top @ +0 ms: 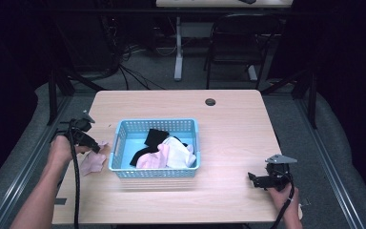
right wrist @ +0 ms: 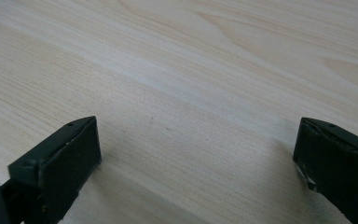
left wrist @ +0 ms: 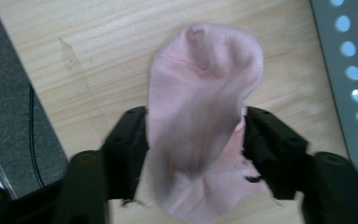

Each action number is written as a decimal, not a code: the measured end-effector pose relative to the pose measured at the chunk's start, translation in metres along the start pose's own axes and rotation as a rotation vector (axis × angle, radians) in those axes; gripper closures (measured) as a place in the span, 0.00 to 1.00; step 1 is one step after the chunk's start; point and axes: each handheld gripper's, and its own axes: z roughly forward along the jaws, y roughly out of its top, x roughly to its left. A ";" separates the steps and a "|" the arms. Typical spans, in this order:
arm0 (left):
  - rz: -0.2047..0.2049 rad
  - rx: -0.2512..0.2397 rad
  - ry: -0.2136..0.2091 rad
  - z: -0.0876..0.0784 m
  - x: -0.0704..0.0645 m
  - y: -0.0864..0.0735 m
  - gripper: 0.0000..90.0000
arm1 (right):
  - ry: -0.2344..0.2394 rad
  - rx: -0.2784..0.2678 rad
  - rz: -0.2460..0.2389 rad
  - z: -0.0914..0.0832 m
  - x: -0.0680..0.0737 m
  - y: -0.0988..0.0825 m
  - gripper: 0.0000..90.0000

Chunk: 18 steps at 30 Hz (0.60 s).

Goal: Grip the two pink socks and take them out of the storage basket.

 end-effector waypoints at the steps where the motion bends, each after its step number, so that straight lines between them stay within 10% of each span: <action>1: -0.008 -0.012 -0.007 -0.005 0.000 -0.001 0.31 | -0.003 -0.001 0.001 0.000 0.000 0.000 0.00; 11: 0.077 -0.139 -0.007 -0.066 -0.019 -0.006 0.06 | -0.003 -0.001 0.002 0.000 0.000 0.000 0.00; 18: 0.172 -0.170 -0.011 -0.073 -0.055 0.003 0.00 | -0.003 0.000 0.002 0.000 0.000 0.000 0.00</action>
